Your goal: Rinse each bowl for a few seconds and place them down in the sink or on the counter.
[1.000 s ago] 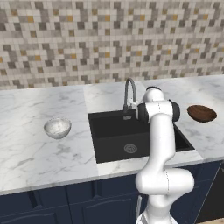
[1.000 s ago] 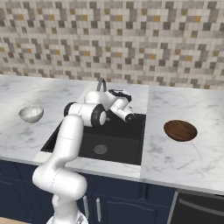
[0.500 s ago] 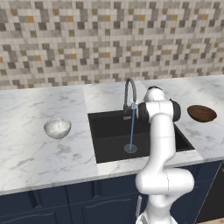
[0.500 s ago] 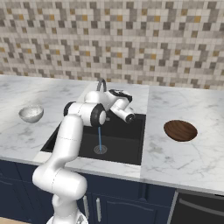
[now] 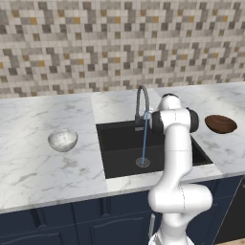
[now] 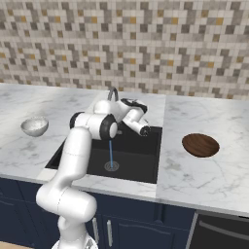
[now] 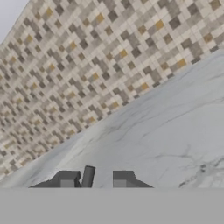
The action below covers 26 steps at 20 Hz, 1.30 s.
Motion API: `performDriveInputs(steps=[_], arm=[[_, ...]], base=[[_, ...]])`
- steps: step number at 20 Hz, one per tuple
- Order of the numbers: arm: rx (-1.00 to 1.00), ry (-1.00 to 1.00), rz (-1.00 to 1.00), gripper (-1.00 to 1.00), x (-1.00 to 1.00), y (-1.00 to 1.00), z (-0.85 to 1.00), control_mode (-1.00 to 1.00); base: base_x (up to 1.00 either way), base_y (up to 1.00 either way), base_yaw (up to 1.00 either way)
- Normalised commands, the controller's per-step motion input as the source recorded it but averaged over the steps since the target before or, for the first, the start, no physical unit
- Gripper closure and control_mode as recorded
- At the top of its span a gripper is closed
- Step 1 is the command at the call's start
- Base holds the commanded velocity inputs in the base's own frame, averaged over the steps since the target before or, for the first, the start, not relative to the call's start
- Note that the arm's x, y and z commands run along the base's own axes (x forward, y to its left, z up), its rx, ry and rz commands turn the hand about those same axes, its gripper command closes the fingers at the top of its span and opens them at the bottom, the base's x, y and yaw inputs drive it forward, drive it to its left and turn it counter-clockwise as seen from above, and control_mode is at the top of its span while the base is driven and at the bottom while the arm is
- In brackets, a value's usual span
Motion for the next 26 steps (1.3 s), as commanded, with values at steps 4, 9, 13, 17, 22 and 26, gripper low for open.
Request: performDriveInputs(steps=[4, 9, 13, 17, 22, 26], arm=[[0.08, 0.00, 0.00, 1.00, -0.22, -0.49, 0.34, -1.00], [0.07, 0.00, 0.00, 1.00, -0.20, -0.50, 0.39, -1.00], [0.09, 0.00, 0.00, 1.00, -0.27, -0.49, 0.39, -1.00], [0.11, 0.02, 0.00, 1.00, -0.47, -0.42, 0.32, -1.00], [0.09, 0.10, 0.00, -1.00, -0.41, -0.29, 0.24, -1.00], [0.05, 0.12, 0.00, -1.00, -0.36, -0.22, 0.26, -1.00]], base=[[0.00, 0.00, 0.00], [0.00, 0.00, 0.00], [0.00, 0.00, 0.00], [0.00, 0.00, 0.00], [0.00, 0.00, 0.00], [0.00, 0.00, 0.00]])
